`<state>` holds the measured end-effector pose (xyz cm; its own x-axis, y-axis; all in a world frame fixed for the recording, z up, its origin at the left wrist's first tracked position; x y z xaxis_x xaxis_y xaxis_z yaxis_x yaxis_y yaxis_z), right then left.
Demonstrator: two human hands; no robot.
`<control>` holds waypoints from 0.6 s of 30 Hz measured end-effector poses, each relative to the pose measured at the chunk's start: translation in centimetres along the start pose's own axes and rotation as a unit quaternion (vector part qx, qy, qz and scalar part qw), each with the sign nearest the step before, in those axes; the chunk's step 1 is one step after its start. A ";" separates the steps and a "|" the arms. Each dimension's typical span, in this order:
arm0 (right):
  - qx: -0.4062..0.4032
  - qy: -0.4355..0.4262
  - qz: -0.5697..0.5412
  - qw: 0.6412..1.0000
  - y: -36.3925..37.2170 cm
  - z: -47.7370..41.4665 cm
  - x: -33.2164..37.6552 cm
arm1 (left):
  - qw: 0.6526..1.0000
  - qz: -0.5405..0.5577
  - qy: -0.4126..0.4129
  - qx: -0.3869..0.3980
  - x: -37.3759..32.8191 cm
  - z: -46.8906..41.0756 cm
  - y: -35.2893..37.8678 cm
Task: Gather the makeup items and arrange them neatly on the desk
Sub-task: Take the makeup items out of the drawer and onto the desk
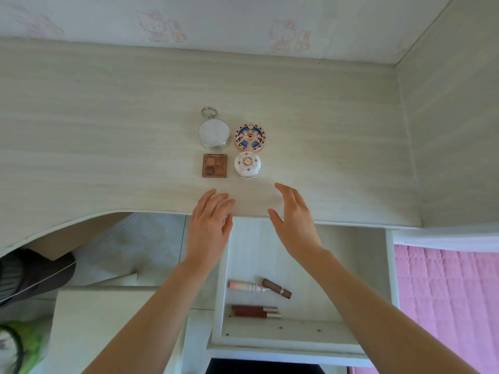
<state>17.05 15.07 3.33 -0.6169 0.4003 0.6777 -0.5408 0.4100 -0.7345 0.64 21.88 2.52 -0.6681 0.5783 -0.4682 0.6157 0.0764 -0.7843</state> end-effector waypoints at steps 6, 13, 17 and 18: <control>0.027 -0.040 0.021 0.999 -1.6 7.0 -3.4 | 0.999 0.005 0.023 0.038 -3.6 7.4 0.7; 0.136 0.021 0.062 0.989 2.4 13.7 -10.5 | 0.985 -0.020 0.006 0.173 -4.9 13.6 5.2; 0.197 0.065 0.086 0.974 5.2 15.8 -13.9 | 0.958 -0.067 0.012 0.279 -4.3 16.9 8.5; 0.207 0.073 0.092 0.971 5.8 16.1 -14.5 | 0.950 -0.080 0.011 0.302 -4.2 17.5 9.2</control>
<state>13.63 -1.51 -11.34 -0.6537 0.5593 0.5098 -0.6310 -0.0312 -0.7751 1.79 5.90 -9.84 -0.7198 0.6162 -0.3195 0.1509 -0.3103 -0.9386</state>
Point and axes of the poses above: each hand's wrist, its own z-axis away from the middle knuckle, its own y-axis out of the palm, x = y × z, the point moved 10 cm from there along -z, towards the middle knuckle, and after that the axes turned 15 degrees about -x, right-handed, at the moved point
